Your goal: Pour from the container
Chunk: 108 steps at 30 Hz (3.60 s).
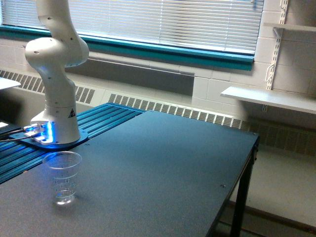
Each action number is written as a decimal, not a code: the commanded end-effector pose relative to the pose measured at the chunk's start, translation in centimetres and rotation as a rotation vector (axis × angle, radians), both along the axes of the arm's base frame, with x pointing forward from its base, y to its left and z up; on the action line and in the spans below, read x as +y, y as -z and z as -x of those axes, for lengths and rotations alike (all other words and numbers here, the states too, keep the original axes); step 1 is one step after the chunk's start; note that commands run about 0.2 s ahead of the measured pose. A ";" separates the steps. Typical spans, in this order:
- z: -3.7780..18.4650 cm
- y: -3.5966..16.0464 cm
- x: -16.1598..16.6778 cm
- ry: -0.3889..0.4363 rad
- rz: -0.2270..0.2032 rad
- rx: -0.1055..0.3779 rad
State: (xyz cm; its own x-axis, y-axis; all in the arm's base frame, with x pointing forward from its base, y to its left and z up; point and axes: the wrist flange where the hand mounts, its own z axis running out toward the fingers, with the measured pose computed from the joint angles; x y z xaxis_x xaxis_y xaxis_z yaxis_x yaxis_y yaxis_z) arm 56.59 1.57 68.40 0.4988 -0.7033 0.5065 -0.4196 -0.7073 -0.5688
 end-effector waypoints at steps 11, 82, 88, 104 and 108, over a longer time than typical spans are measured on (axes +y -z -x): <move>5.0 9.6 -1.4 0.071 -0.088 0.252; 36.6 29.0 -18.1 0.953 -0.486 0.710; 35.8 30.1 -19.4 0.980 -0.497 0.735; 35.3 32.9 -22.7 1.009 -0.558 0.788; 35.2 33.3 -23.5 1.024 -0.567 0.794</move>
State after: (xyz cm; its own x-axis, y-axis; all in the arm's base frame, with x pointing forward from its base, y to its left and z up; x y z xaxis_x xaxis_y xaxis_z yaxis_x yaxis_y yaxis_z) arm 21.28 -21.47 35.70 -0.3181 -0.9394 -0.1276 -0.9439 0.3264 -0.0504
